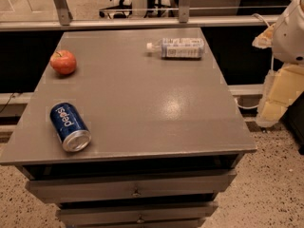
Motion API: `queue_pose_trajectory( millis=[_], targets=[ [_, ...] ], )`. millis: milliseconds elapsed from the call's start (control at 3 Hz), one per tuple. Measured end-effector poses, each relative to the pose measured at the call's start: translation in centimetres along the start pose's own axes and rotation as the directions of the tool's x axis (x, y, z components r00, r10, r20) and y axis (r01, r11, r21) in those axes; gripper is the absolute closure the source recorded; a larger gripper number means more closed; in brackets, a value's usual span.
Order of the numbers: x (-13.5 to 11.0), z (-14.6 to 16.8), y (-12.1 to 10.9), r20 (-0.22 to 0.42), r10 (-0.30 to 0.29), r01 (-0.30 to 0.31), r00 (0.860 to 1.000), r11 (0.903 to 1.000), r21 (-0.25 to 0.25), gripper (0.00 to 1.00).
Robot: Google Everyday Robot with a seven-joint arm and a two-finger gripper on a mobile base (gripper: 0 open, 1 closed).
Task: Pick apple
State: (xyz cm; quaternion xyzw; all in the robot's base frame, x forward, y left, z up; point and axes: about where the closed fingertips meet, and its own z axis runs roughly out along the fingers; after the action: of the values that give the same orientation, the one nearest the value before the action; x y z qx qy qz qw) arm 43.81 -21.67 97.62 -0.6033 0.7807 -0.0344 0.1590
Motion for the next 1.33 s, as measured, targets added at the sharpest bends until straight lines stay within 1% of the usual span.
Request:
queue_pose_trajectory(
  millis=[333, 667, 1000, 1333],
  targets=[
    [0.0, 0.0, 0.0, 0.0, 0.0, 0.0, 1.0, 1.0, 0.0, 0.0],
    [-5.6, 2.7, -2.1, 0.108, -0.037, 0.04, 0.993, 0.999, -0.02, 0.0],
    [-12.9, 5.5, -4.1, 0.227, -0.1, 0.113, 0.969, 0.9925, -0.047, 0.0],
    [-24.5, 4.8, -5.9, 0.396, -0.155, 0.188, 0.905, 0.981, -0.046, 0.0]
  ],
)
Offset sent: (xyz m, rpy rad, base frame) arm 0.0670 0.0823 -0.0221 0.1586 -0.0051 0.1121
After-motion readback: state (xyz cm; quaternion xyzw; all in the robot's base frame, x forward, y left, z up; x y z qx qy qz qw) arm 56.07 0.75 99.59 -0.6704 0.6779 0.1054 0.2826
